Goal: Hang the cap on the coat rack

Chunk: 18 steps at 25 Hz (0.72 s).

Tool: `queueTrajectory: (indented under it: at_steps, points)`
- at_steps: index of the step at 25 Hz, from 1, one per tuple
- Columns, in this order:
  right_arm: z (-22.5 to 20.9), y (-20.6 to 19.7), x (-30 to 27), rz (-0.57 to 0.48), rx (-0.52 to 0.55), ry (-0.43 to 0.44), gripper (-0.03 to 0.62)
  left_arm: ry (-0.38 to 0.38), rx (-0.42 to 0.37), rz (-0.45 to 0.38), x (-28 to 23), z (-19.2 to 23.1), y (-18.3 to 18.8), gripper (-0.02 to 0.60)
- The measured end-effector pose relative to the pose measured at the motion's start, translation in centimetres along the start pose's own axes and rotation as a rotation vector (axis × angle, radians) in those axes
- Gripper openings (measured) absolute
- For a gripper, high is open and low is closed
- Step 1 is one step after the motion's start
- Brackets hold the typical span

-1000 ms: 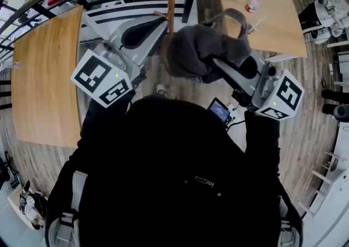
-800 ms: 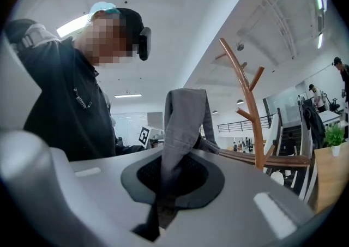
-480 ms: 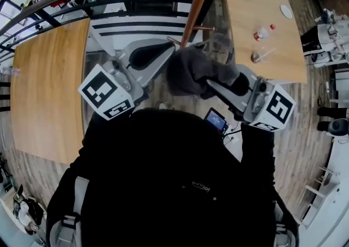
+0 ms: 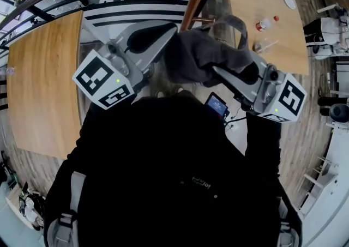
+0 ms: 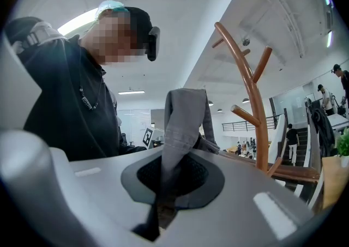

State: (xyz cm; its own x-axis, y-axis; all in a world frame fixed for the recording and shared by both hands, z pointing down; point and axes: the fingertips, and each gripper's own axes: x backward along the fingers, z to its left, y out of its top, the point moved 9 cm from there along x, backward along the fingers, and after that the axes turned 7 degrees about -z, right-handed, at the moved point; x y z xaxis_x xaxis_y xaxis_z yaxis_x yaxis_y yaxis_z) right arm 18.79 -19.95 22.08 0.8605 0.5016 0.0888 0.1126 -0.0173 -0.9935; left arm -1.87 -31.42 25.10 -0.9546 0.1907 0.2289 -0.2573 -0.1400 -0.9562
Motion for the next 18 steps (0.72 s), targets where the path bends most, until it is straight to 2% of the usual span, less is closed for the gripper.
queueTrajectory:
  at_steps: [18]
  points:
    - [-1.2, 0.9, -0.4, -0.003, -0.029, 0.101, 0.031, 0.078, 0.007, 0.030, 0.0, -0.1, 0.0, 0.003]
